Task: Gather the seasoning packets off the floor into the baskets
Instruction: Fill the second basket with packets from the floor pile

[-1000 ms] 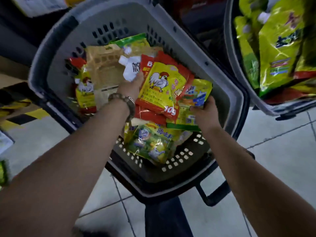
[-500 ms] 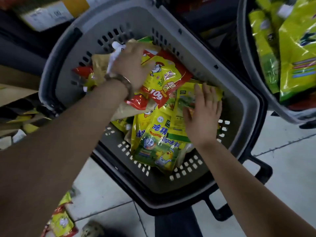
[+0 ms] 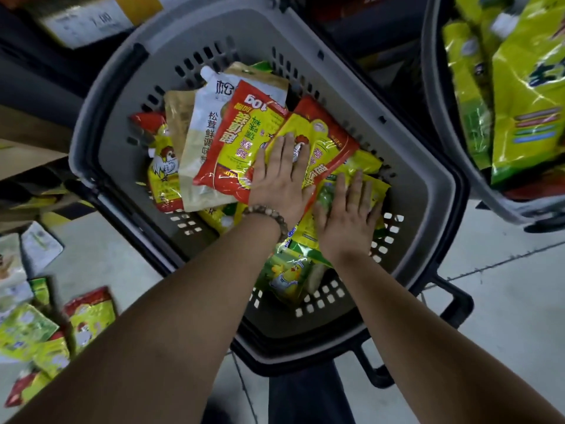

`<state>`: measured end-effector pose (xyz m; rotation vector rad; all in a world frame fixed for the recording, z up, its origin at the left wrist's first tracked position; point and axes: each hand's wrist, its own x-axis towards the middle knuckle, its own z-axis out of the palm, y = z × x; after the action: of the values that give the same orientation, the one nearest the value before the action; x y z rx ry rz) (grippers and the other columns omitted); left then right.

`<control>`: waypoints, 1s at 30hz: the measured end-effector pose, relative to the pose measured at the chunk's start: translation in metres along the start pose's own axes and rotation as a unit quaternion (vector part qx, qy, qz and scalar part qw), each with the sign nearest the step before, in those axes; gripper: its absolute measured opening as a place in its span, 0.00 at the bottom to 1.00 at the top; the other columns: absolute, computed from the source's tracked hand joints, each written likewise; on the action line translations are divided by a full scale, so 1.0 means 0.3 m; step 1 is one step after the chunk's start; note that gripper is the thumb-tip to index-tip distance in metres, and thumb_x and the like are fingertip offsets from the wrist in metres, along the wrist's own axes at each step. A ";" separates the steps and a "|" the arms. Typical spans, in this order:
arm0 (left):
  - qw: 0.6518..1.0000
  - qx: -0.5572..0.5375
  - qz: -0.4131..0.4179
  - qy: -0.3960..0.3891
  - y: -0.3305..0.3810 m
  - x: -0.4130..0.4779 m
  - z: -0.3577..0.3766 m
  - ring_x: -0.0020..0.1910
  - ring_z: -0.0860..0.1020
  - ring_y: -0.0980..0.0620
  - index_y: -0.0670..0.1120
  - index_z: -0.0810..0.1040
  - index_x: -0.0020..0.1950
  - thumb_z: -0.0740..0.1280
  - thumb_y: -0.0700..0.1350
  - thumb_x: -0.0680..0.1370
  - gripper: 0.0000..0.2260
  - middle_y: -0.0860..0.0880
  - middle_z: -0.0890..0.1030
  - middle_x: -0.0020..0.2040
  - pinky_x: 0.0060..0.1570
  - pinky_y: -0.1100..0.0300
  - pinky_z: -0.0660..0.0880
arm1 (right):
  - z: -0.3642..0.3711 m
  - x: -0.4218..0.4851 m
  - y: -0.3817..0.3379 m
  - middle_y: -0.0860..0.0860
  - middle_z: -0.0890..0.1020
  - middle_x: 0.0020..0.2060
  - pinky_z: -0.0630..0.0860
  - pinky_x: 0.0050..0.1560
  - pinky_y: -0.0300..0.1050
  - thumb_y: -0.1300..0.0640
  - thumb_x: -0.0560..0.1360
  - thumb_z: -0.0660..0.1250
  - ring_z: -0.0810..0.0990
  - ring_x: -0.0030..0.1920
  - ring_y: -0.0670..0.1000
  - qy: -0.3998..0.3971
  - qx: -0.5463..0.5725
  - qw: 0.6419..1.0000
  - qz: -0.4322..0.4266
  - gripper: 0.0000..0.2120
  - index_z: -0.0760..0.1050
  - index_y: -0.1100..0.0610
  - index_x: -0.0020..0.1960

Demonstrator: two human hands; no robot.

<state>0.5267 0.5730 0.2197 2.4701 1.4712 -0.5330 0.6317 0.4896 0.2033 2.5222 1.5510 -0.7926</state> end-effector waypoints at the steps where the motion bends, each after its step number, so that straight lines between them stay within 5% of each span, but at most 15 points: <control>1: 1.000 -0.009 0.003 -0.008 0.000 -0.001 -0.006 0.76 0.38 0.45 0.46 0.38 0.77 0.46 0.60 0.80 0.31 0.43 0.38 0.77 0.71 0.45 0.34 | -0.007 0.001 0.002 0.55 0.39 0.77 0.38 0.72 0.60 0.36 0.76 0.37 0.38 0.76 0.57 -0.014 0.000 1.000 0.003 0.34 0.38 0.51 0.77; 5: 0.989 -0.143 0.000 -0.033 -0.046 -0.041 -0.094 0.76 0.39 0.48 0.50 0.43 0.77 0.57 0.56 0.79 0.32 0.47 0.39 0.77 0.72 0.50 0.36 | -0.070 -0.009 -0.015 0.53 0.38 0.77 0.39 0.73 0.61 0.40 0.80 0.48 0.38 0.76 0.55 -0.064 0.001 0.998 0.003 0.32 0.38 0.49 0.77; 8: 0.955 -0.287 -0.058 0.047 -0.090 -0.177 -0.148 0.76 0.50 0.48 0.50 0.54 0.77 0.63 0.48 0.78 0.29 0.48 0.46 0.78 0.74 0.53 0.47 | -0.146 -0.060 -0.050 0.53 0.45 0.77 0.43 0.74 0.60 0.46 0.80 0.54 0.43 0.77 0.55 -0.055 0.018 0.997 -0.046 0.31 0.43 0.49 0.78; 13: 0.882 -0.390 -0.195 0.180 -0.234 -0.511 -0.153 0.69 0.67 0.42 0.44 0.71 0.68 0.67 0.41 0.73 0.22 0.43 0.62 0.74 0.66 0.48 0.69 | -0.239 -0.248 -0.206 0.60 0.65 0.72 0.66 0.66 0.63 0.58 0.77 0.61 0.62 0.72 0.62 -0.009 0.081 0.974 -0.211 0.27 0.61 0.55 0.75; 17: 0.814 -0.448 -0.315 0.191 -0.386 -0.805 -0.090 0.70 0.67 0.46 0.44 0.70 0.69 0.69 0.38 0.74 0.23 0.45 0.62 0.74 0.64 0.59 0.65 | -0.218 -0.463 -0.416 0.60 0.72 0.67 0.74 0.60 0.59 0.53 0.74 0.61 0.72 0.64 0.63 -0.037 0.106 0.943 -0.314 0.26 0.66 0.57 0.71; 24: 0.721 -0.493 -0.451 0.183 -0.652 -1.352 0.184 0.71 0.63 0.48 0.43 0.69 0.69 0.70 0.38 0.73 0.25 0.44 0.64 0.73 0.67 0.63 0.58 | 0.103 -0.830 -0.823 0.52 0.67 0.72 0.61 0.68 0.39 0.57 0.76 0.65 0.64 0.72 0.50 -0.212 0.060 0.903 -0.370 0.27 0.63 0.53 0.73; 30: 0.625 -0.528 -0.556 0.148 -0.841 -1.824 0.492 0.70 0.65 0.45 0.43 0.68 0.70 0.70 0.40 0.73 0.26 0.43 0.66 0.71 0.67 0.58 0.60 | 0.508 -1.098 -1.108 0.50 0.69 0.70 0.64 0.65 0.42 0.57 0.76 0.66 0.68 0.69 0.50 -0.286 -0.033 0.889 -0.357 0.26 0.65 0.52 0.72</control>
<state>0.0384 0.2013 0.3109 0.5642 2.3235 0.5585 0.1729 0.3344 0.2903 1.3931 2.1719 -1.3554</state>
